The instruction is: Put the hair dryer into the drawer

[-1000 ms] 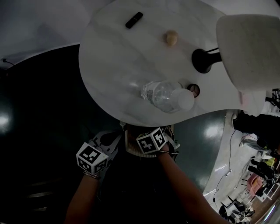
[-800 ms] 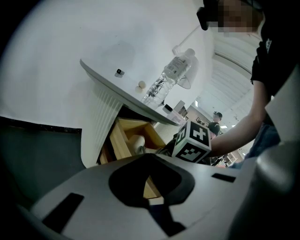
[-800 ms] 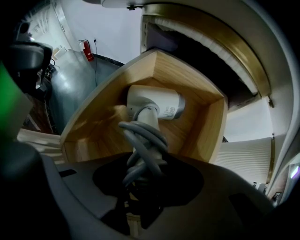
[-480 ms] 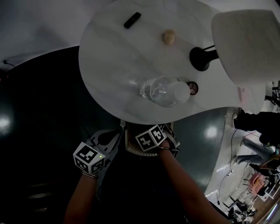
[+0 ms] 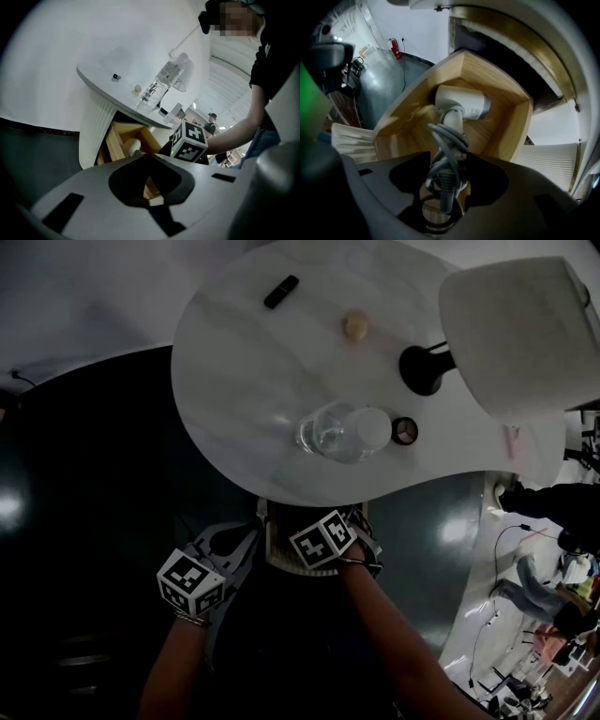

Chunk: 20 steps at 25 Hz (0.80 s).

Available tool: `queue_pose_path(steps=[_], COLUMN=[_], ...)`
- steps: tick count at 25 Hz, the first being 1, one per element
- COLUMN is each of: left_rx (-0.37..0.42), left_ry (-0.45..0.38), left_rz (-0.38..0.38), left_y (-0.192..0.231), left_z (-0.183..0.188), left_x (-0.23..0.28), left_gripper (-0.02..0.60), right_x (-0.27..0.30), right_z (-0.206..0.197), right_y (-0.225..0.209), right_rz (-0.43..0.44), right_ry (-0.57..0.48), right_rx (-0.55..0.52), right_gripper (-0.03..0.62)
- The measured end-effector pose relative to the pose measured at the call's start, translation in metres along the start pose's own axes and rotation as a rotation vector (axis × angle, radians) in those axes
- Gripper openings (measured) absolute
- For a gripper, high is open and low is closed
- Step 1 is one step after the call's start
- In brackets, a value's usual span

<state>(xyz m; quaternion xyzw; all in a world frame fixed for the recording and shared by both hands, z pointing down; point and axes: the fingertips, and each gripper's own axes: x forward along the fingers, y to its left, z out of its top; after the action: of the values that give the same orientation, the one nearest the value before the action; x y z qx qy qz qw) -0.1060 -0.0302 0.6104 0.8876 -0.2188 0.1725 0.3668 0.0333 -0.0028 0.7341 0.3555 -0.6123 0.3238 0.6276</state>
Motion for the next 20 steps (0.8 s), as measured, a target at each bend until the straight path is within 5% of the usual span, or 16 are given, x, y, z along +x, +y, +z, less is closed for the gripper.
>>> queue_pose_path(steps=[16,20], left_rx=[0.018,0.021], left_ry=[-0.024,-0.028], left_rz=[0.024,0.028], left_y=[-0.022,-0.027], left_z=[0.001,0.006], left_x=[0.001,0.006], left_gripper=[0.008,0.008], right_x=[-0.052,-0.065], right_z=[-0.01,-0.01], right_y=[-0.008,-0.019], right_rz=[0.023,0.01], right_ry=[-0.163,-0.216], right_rx=[0.083,0.088], right_gripper=[0.249,0.197])
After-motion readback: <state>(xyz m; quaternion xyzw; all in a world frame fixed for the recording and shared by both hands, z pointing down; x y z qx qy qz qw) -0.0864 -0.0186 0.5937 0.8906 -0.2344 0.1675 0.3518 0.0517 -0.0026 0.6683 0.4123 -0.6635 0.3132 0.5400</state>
